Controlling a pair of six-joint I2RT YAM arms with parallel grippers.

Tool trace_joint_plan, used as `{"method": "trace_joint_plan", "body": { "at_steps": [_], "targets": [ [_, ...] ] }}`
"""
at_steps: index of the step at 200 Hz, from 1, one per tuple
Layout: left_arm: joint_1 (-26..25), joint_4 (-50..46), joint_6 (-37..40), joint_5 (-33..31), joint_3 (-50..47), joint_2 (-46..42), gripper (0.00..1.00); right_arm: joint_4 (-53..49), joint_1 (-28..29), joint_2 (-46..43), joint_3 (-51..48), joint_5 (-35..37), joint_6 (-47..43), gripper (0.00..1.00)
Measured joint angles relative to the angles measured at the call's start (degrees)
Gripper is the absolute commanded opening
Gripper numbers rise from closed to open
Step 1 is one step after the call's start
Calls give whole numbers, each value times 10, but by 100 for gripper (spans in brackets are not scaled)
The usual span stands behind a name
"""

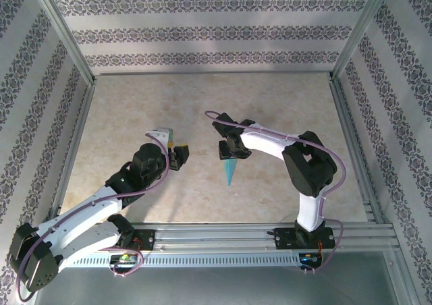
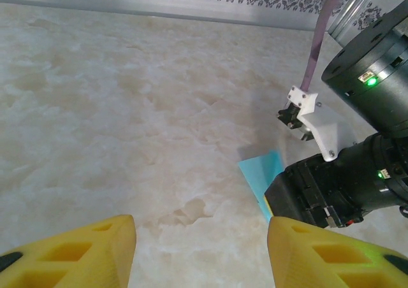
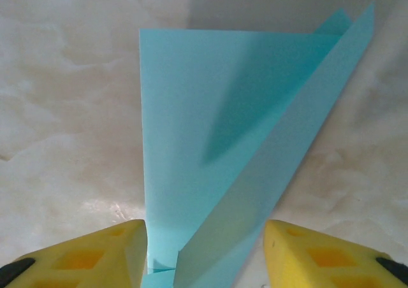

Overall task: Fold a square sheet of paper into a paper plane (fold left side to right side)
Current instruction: Turn over the paper plane at the center of the table.

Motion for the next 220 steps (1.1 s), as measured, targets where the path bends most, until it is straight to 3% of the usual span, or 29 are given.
{"method": "trace_joint_plan", "body": {
  "at_steps": [32,87,156,220],
  "targets": [
    [0,-1,2,-2,-1,0,58,-2,0,0,0,7,2,33],
    [0,-5,3,-7,-1,0,58,-16,0,-7,0,26,-1,0],
    [0,-14,0,-29,0,0,64,-19,-4,-127,-12,33,-5,0],
    [7,-14,-25,-32,1,0,70,111,-87,-251,-129,-127,13,0]
  ]
}}
